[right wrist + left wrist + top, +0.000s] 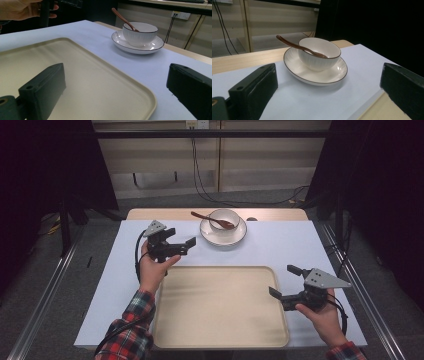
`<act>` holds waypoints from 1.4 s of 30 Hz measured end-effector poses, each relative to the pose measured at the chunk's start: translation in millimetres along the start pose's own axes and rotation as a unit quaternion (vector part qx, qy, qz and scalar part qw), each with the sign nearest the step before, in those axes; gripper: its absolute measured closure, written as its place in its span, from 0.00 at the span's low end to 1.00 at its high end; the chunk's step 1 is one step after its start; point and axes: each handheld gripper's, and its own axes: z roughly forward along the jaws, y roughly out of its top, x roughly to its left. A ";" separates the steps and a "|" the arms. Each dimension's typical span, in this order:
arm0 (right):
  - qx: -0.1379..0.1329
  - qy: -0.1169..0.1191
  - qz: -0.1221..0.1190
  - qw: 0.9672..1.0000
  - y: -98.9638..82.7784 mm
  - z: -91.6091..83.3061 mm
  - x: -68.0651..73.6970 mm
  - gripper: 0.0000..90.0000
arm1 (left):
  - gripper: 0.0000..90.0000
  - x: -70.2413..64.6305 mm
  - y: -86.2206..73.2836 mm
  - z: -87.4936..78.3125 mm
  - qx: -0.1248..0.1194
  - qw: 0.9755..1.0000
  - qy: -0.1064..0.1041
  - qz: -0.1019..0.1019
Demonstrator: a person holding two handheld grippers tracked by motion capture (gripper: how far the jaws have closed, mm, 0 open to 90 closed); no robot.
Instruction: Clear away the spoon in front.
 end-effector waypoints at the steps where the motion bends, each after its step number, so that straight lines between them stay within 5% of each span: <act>1: 0.003 0.005 -0.001 1.000 0.0 -0.1 -0.3 0.02 | 0.02 0.1 0.6 1.6 0.004 1.000 0.003 0.002; 13: -0.001 -0.001 0.000 1.000 0.0 0.2 1.5 0.02 | 0.04 -0.5 4.6 26.3 0.000 1.000 0.005 -0.002; 32: 0.005 0.011 -0.005 1.000 -0.5 0.7 1.5 0.02 | 0.11 14.4 5.7 54.8 0.007 0.999 0.050 -0.012; 42: 0.003 0.010 -0.007 1.000 -0.4 0.5 1.1 0.02 | 0.15 18.3 10.9 69.0 0.005 0.998 0.057 -0.012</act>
